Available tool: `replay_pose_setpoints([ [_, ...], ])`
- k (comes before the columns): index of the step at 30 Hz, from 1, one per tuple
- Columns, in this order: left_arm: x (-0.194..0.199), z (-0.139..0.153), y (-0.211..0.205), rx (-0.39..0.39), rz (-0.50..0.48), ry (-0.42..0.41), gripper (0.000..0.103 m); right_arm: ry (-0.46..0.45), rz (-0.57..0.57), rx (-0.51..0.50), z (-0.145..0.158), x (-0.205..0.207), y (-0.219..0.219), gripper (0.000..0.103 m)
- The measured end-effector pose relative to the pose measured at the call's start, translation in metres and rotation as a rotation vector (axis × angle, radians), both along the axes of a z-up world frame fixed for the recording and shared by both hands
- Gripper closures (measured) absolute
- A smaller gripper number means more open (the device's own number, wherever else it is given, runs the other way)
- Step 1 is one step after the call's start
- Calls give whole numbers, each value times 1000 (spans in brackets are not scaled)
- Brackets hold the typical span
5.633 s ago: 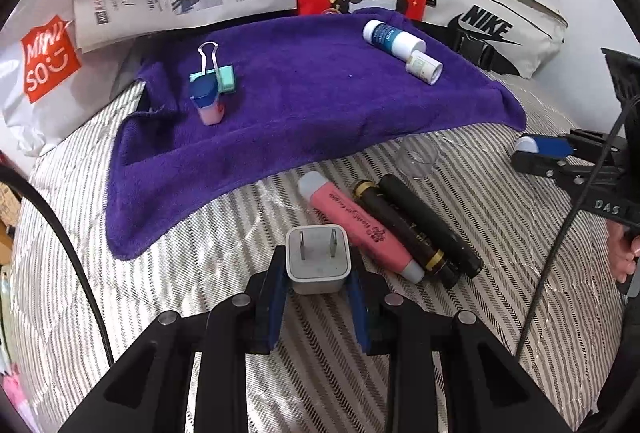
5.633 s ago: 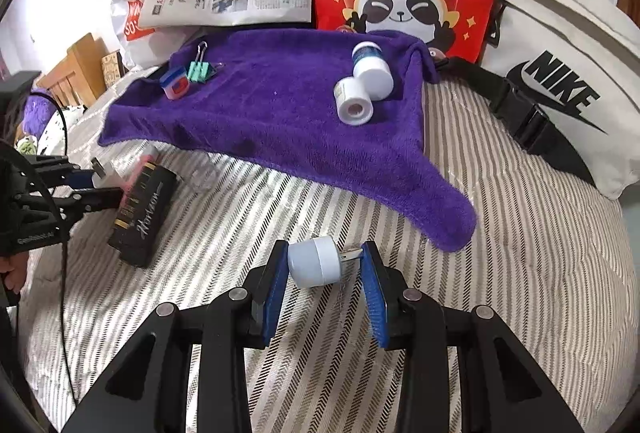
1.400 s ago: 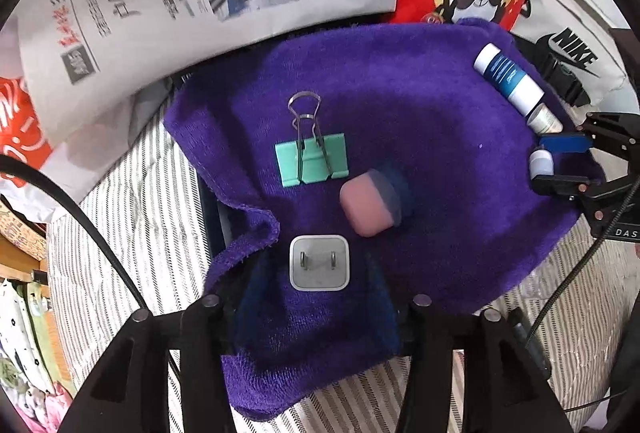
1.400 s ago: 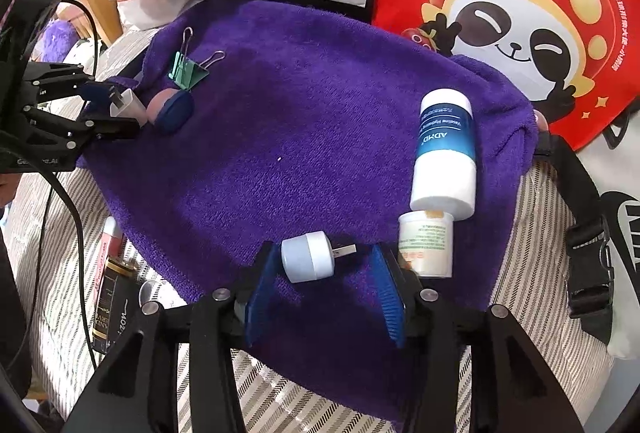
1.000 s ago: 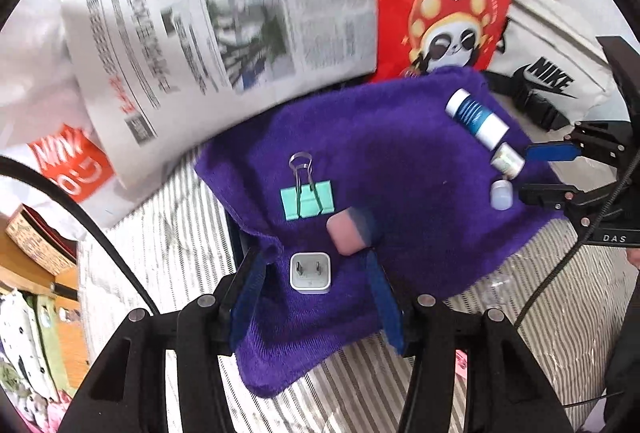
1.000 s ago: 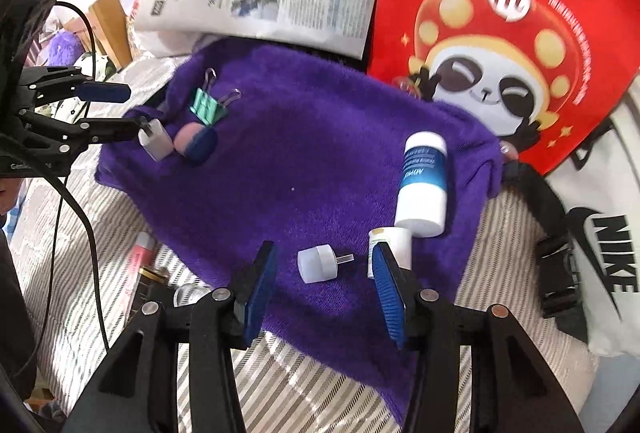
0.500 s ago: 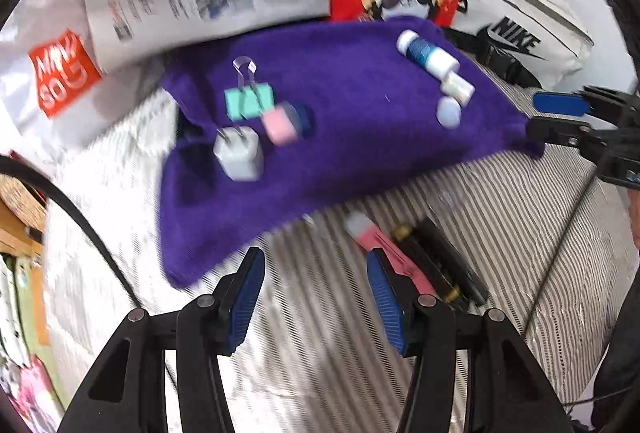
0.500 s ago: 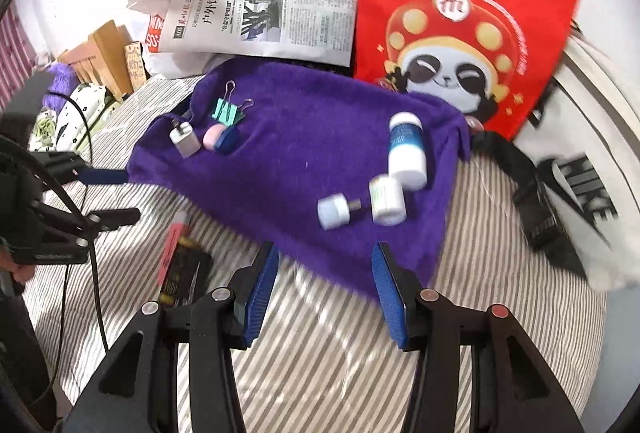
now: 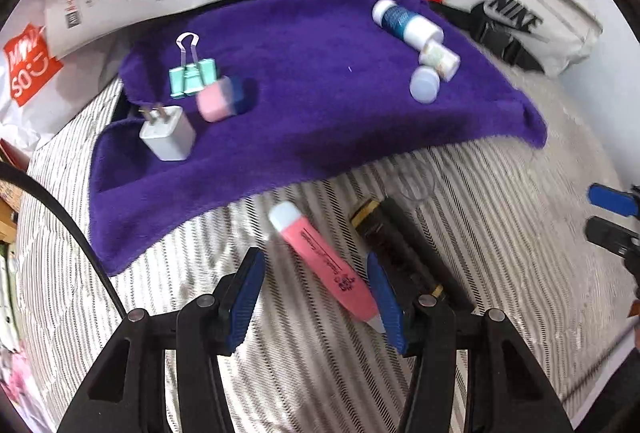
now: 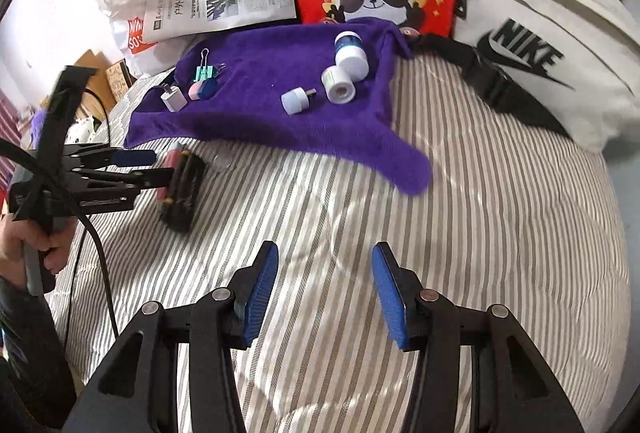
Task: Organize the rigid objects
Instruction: 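Grasp the pink marker with the left gripper while the right moves to the clear cup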
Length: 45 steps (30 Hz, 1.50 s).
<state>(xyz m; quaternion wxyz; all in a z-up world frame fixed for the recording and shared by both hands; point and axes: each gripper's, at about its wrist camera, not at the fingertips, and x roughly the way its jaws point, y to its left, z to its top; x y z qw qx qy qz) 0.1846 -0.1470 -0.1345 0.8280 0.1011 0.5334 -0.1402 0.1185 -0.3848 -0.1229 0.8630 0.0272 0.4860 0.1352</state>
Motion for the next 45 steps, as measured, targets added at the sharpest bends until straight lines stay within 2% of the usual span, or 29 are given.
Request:
replay_pose_setpoints([
  [3,-6,-2,-3,27,-8,-18,51,-10,4,0,-1,-10,2,54],
  [10,-10,-1,27,20,63,-31,49,-18,21,15,-4,-20,6,54],
  [14,-7,1,20,-20,31,-23,72,-18,33,16,-5,-17,13,54],
  [16,-4,-1,13,-7,21,-35,75,-16,42,7,-6,-15,17,54],
  [18,-4,-1,8,-12,2,-39,84,-13,46,1,-7,-13,20,54],
  [21,-3,-2,7,-33,-5,-41,86,-5,61,-5,-11,-10,27,54],
  [27,-2,-4,26,-7,36,-58,86,-8,99,-24,-12,2,46,54],
  [29,0,-5,34,-21,48,-60,86,-22,111,-34,-9,11,54,54],
  [34,0,-7,33,-6,33,-85,86,-68,130,-60,-7,37,76,54],
  [45,0,-7,42,-59,23,-87,86,-35,145,-108,-33,77,106,54],
])
